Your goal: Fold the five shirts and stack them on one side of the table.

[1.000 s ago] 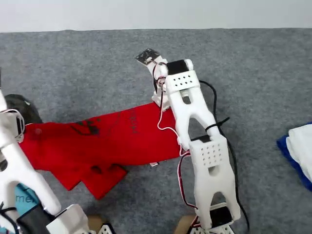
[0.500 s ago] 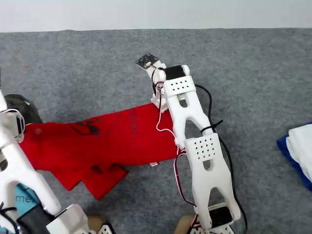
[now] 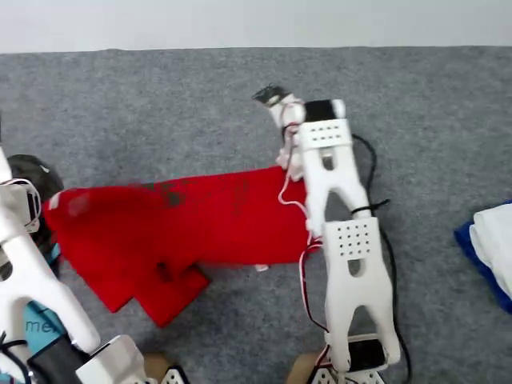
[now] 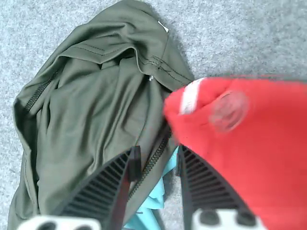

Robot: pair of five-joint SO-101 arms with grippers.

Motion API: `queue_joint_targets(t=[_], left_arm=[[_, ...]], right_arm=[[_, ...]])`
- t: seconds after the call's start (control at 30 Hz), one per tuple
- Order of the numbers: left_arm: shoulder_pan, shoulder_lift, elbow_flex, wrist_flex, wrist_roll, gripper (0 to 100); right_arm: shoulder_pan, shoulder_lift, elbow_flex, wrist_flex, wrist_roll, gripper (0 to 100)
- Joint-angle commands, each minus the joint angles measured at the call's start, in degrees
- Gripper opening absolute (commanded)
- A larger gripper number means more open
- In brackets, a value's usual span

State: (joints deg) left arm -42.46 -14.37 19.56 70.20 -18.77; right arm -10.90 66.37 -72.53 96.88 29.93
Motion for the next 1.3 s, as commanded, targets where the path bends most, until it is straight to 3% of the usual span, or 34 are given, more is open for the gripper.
queue_joint_targets(t=[0.0,0.4,1.03,1.27], left_arm=[[-0.18,-2.20,-0.31,-1.14,0.26,14],[-0.18,-2.20,-0.31,-1.14,0.00,14],[0.00,-2.55,-0.48,-0.97,-2.73,14],[0.09,-2.64,-0.40,-0.62,-2.64,14]], right_arm=[[4.00,-1.45,-5.80,-0.13,2.73,1.0],[14.99,-1.36,-7.03,-5.05,4.92,1.0],[22.81,1.71,-7.56,-7.34,6.68,1.6],[19.82,-0.31,-18.11,2.15,3.08,19.8]])
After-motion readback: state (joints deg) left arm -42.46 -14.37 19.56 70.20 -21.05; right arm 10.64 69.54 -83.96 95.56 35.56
